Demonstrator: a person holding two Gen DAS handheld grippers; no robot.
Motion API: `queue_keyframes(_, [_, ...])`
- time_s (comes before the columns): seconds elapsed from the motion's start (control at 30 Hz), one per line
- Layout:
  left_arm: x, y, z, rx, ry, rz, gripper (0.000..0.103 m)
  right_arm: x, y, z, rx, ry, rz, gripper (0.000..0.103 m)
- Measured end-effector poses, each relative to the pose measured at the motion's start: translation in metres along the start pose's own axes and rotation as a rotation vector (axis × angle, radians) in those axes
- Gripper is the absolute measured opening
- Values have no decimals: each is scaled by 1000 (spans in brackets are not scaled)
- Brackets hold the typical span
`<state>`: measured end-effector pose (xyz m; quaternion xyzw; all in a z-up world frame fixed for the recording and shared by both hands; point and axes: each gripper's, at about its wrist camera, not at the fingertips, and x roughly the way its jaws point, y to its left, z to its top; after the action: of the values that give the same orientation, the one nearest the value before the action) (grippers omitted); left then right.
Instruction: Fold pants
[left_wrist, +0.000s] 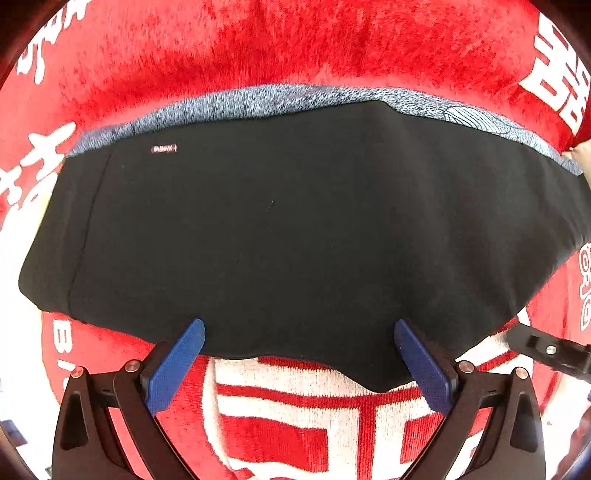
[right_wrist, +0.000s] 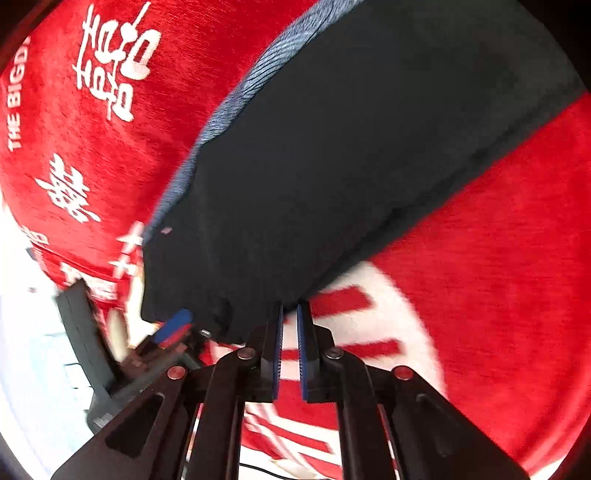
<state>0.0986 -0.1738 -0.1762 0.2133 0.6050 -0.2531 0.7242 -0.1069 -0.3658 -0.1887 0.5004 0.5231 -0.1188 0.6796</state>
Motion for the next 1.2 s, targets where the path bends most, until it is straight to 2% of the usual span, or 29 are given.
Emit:
queue_keyframes(0.07, [-7,1,2,-16,-1,5,103,-17,-7,0,12,-6,-5,14])
queue_keyframes(0.17, [-17,5,10,-53,-16,-14,103,-52,-14,9,-10,-73,-56,14])
queue_keyframes(0.23, [-31,0,6,-55,-31,-17,103,-70,-14,22,-42,-132,-102,14])
queue_keyframes(0.37, [-33,-18,19,-37,-45,-30,103,-84,-4,55,-115,-207,-178,14])
queue_keyframes(0.47, [-26,-33,21,-15,-31,-27,103,-77,2,69,-170,-215,-235,26])
queue_keyframes(0.5, [-21,-36,20,-2,-18,-18,103,-70,3,74,-206,-197,-284,29])
queue_keyframes(0.57, [-5,-36,17,20,27,2,103,-54,0,75,-254,-151,-354,29])
queue_keyframes(0.6, [-4,-33,14,1,18,-9,103,-49,-6,73,-263,-130,-358,29])
queue_keyframes(0.63, [-4,-30,10,-26,8,-22,103,-49,-9,67,-286,-153,-346,29])
queue_keyframes(0.77, [0,-18,7,-85,35,-49,103,-48,-10,56,-330,-163,-369,29])
queue_keyframes(0.9, [1,-25,11,-73,27,-23,103,-50,-11,51,-306,-161,-365,29])
queue_keyframes(1.0, [3,-20,10,-86,35,-32,103,-54,-19,49,-251,-121,-357,31])
queue_keyframes(1.1, [6,-23,13,-87,31,-29,103,-67,-26,46,-232,-140,-362,32])
queue_keyframes(1.2, [10,-35,14,-87,22,-18,103,-77,-32,41,-205,-156,-357,45])
